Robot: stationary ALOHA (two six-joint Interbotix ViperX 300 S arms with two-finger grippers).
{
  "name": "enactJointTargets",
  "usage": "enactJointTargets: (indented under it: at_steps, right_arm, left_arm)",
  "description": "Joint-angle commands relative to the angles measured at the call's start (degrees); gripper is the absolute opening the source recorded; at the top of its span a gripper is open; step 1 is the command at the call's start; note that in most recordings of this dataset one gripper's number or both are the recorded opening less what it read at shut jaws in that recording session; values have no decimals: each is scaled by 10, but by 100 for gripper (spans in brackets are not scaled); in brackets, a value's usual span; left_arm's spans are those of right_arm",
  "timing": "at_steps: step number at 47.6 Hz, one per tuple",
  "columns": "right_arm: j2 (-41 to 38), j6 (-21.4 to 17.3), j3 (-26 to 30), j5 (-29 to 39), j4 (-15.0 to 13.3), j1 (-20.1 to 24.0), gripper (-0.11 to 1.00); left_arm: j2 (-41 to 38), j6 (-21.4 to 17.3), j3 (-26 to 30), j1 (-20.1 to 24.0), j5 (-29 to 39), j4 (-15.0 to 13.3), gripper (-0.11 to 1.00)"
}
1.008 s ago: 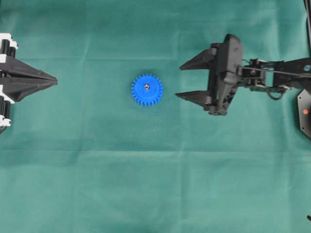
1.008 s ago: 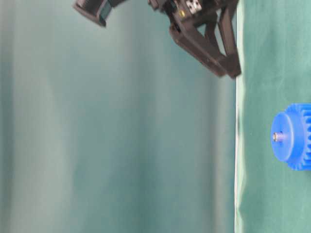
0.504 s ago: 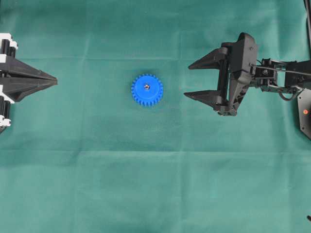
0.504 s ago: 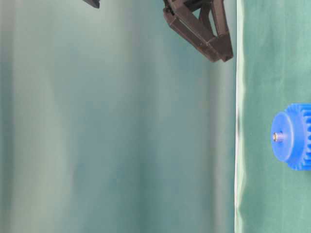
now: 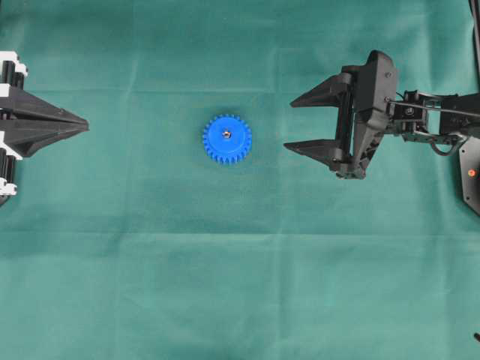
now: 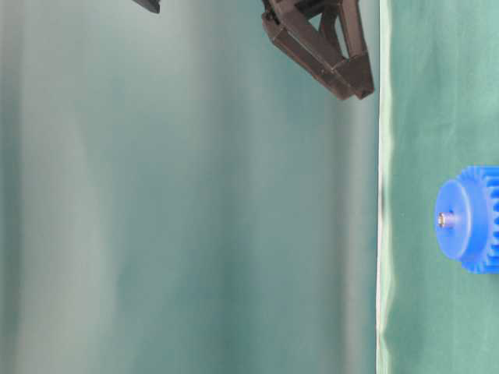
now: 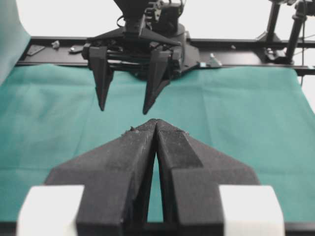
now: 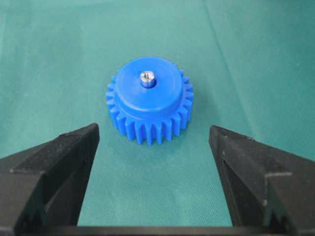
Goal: Insert the shaft placed at a random location into the center hole of the medium gear at another random location.
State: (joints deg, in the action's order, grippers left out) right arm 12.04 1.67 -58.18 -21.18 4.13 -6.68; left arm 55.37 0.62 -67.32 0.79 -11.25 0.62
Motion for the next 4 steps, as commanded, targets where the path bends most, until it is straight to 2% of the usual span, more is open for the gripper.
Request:
enactJointTargets:
  at_steps: [1,4]
  right_arm:
    - [10,0,7,-3,2,1,90]
    - [10,0,7,-3,2,1,90]
  left_arm:
    - [-3,1,11,1,-3,2,0]
    - [-2,1,11,1,-3,2,0]
